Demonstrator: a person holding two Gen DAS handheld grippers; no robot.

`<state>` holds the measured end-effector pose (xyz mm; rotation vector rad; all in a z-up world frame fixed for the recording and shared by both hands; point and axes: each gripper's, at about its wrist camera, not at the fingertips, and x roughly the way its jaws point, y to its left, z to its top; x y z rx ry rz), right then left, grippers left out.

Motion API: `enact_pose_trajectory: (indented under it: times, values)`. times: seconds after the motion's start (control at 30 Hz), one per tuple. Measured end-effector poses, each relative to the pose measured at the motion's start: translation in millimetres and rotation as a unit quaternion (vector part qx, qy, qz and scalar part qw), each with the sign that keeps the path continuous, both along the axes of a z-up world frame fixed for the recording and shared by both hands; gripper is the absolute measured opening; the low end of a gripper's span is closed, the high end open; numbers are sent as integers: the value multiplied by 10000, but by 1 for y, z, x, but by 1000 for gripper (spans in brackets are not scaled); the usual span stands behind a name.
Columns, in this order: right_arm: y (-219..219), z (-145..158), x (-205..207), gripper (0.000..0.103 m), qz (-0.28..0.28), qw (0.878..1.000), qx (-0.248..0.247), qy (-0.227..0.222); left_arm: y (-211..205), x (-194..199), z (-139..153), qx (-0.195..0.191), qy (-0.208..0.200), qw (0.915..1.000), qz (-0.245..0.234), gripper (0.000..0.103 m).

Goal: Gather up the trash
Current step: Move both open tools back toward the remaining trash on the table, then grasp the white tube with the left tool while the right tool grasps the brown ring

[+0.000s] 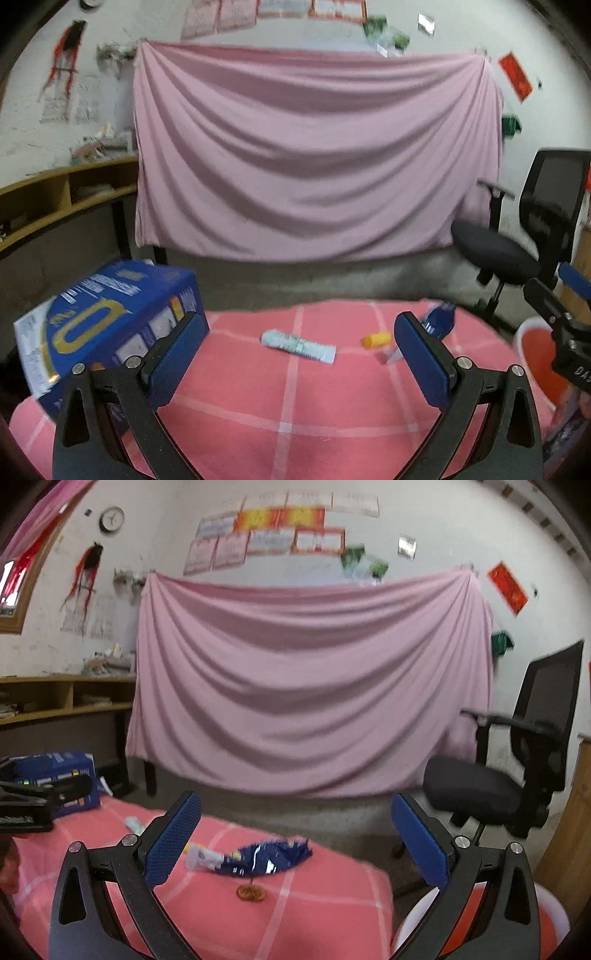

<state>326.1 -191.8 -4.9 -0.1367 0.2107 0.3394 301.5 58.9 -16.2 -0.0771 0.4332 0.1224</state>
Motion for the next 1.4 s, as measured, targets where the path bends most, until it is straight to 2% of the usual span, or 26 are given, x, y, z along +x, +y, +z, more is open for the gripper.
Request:
enact_pose_trajectory:
  times: [0.17, 0.3, 0.4, 0.47, 0.5, 0.57, 0.6, 0.7, 0.77, 1.0, 1.07, 1.1, 1.2, 1.27, 1.4]
  values:
    - [2, -12, 26, 100, 0, 9960, -67, 894, 4, 37, -26, -319, 974, 9945, -217, 100]
    - [5, -23, 41, 95, 148, 9879, -135, 1539, 12, 56, -37, -736, 1329, 9881, -260, 98]
    - [8, -33, 50, 90, 234, 9780, -214, 2061, 14, 66, -39, -896, 1494, 9843, -271, 87]
    - [11, -40, 54, 86, 326, 9713, -269, 2340, 13, 76, -43, -940, 1664, 9812, -278, 74]
    - [13, -42, 56, 85, 356, 9685, -308, 2443, 13, 81, -44, -957, 1739, 9797, -291, 72]
    - [19, -49, 62, 72, 477, 9604, -409, 2715, 12, 90, -46, -993, 1866, 9770, -296, 68]
    - [20, -52, 66, 69, 510, 9570, -445, 2819, 13, 93, -46, -1023, 1906, 9759, -288, 67]
    - [24, -62, 75, 54, 622, 9445, -512, 3185, 17, 101, -48, -1156, 2021, 9723, -222, 65]
    - [25, -67, 80, 45, 684, 9367, -513, 3396, 19, 109, -49, -1217, 2132, 9693, -130, 58]
    - [27, -68, 83, 31, 812, 9332, -549, 3456, 8, 133, -51, -849, 2494, 9642, 304, 49]
    - [25, -67, 83, 29, 837, 9329, -493, 3467, 5, 136, -54, -658, 2555, 9635, 454, 35]
    - [25, -68, 84, 29, 847, 9327, -469, 3475, 5, 135, -55, -620, 2556, 9636, 472, 32]
    - [25, -68, 86, 29, 883, 9315, -379, 3508, 6, 131, -58, -643, 2558, 9632, 518, 19]
    - [23, -68, 87, 29, 909, 9308, -343, 3524, 9, 128, -60, -718, 2545, 9629, 528, 4]
    - [23, -68, 86, 29, 959, 9304, -312, 3525, 13, 115, -58, -961, 2453, 9640, 349, 1]
